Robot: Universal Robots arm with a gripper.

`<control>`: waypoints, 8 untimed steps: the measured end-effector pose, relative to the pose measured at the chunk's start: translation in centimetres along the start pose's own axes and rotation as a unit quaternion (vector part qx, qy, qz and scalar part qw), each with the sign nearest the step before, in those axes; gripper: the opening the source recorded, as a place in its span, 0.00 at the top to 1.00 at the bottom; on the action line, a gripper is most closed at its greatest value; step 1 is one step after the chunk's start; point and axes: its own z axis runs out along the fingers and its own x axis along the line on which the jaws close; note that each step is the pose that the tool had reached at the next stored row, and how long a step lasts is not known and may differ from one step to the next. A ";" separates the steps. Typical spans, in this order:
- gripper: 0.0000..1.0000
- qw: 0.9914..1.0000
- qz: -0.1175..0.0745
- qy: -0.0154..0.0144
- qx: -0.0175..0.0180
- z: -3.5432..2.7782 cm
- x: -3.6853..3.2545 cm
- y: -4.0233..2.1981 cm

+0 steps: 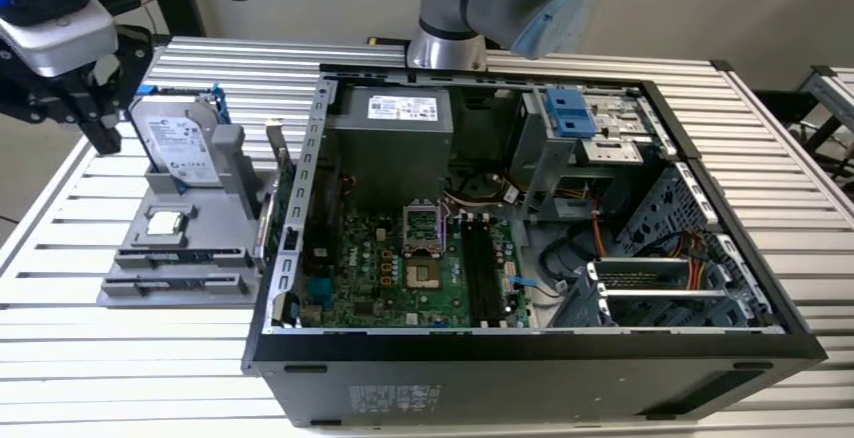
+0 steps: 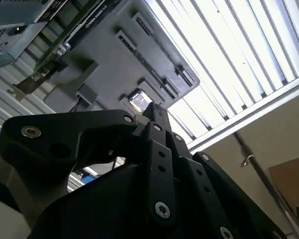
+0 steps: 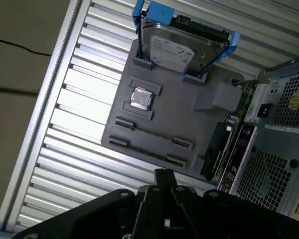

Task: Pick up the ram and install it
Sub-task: 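Pick up the ram and move it above insertion slot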

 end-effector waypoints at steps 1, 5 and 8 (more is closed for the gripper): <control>1.00 1.000 -0.009 0.000 0.000 0.00 0.00 0.00; 1.00 0.999 -0.045 0.002 -0.001 0.00 0.00 0.00; 1.00 0.997 -0.073 0.004 -0.001 0.00 0.00 0.00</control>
